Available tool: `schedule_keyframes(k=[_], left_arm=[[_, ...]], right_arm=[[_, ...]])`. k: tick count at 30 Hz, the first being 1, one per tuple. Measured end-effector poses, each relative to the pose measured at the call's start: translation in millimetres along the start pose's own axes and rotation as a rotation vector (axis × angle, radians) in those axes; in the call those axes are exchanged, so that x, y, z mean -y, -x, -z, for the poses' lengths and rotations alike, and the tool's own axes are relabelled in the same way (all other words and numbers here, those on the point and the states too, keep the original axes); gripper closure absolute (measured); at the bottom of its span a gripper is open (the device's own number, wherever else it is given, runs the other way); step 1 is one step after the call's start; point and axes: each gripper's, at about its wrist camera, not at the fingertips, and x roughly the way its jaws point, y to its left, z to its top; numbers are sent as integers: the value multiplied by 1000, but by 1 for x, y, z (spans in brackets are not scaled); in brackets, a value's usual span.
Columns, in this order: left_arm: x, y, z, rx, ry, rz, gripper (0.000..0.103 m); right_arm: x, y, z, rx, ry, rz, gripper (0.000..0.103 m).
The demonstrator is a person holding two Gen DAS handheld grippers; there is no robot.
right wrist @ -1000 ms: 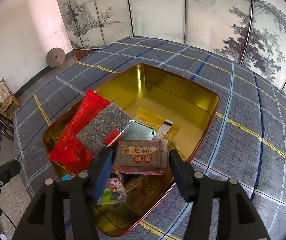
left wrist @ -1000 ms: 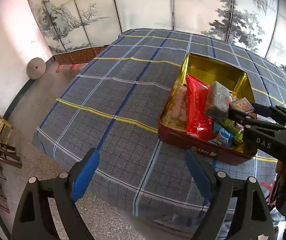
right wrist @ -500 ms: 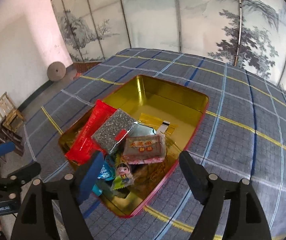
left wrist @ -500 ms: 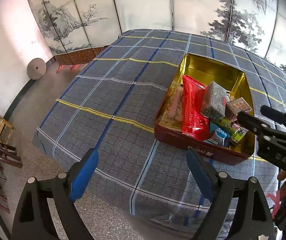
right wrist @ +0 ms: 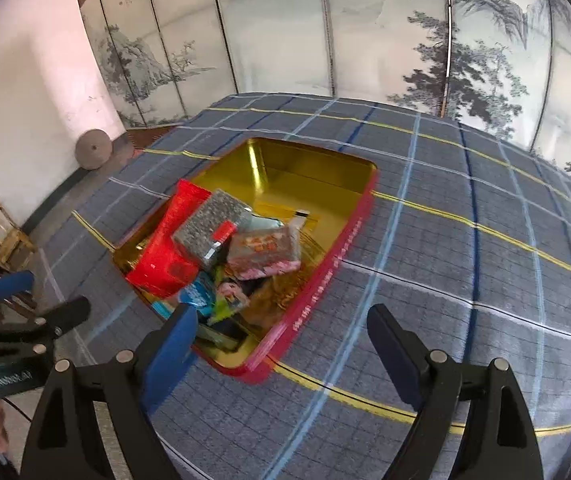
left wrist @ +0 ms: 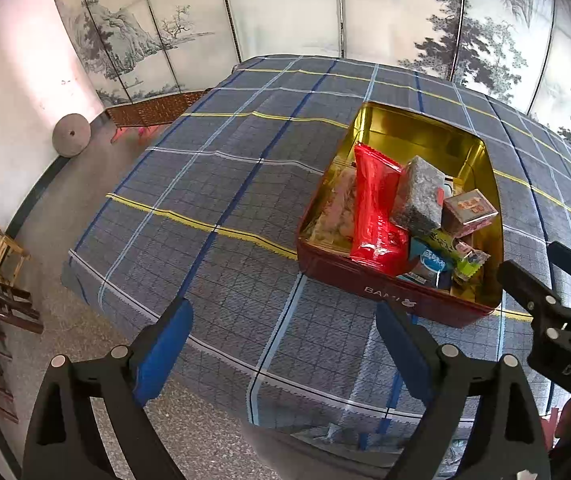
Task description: Organize snacks
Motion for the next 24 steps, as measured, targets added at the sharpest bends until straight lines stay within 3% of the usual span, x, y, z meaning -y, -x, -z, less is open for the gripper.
schedule_keyframes(k=[2,24], left_arm=[[2,1,1,1,-3,1,12],[16,0,1,-9,-21,3,12]], right_arm=[[1,0,1,-1,0,45,14],[-2,-5,11,-50,17,30,14]])
